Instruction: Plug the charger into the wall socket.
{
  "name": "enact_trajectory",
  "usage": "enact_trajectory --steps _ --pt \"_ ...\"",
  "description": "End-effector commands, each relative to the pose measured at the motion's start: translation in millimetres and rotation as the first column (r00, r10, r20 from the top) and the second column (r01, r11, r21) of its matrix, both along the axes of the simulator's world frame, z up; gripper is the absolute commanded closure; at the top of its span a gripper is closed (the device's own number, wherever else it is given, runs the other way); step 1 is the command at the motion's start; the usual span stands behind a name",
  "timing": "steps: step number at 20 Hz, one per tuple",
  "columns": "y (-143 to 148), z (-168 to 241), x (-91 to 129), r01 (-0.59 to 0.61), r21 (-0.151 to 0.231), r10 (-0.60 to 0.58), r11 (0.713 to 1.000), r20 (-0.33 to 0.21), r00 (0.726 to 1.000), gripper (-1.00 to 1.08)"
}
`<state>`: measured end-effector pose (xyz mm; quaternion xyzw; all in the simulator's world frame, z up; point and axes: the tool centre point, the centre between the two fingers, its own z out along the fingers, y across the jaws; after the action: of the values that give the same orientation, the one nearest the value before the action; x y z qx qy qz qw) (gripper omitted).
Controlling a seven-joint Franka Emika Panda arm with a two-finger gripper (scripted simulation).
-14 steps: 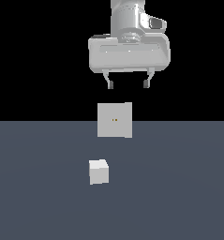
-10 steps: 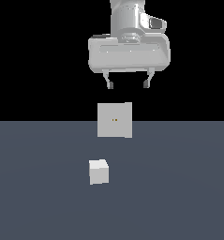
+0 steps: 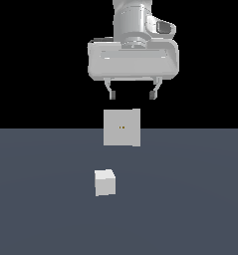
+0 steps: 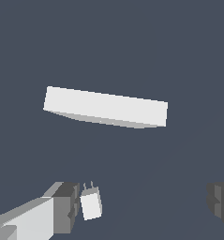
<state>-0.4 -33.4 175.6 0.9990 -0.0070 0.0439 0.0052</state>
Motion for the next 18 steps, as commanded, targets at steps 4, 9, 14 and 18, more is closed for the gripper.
enact_trajectory --steps 4,9,14,18 --pt "12 -20 -18 -0.040 0.003 0.040 0.999 0.020 0.999 -0.92" --pt "26 -45 -40 -0.089 0.006 0.089 0.996 0.046 0.995 -0.92" --pt "38 -71 -61 -0.138 0.007 0.137 0.990 0.071 0.988 -0.92" --pt "46 -87 -74 -0.169 0.008 0.167 0.986 0.087 0.982 -0.92"
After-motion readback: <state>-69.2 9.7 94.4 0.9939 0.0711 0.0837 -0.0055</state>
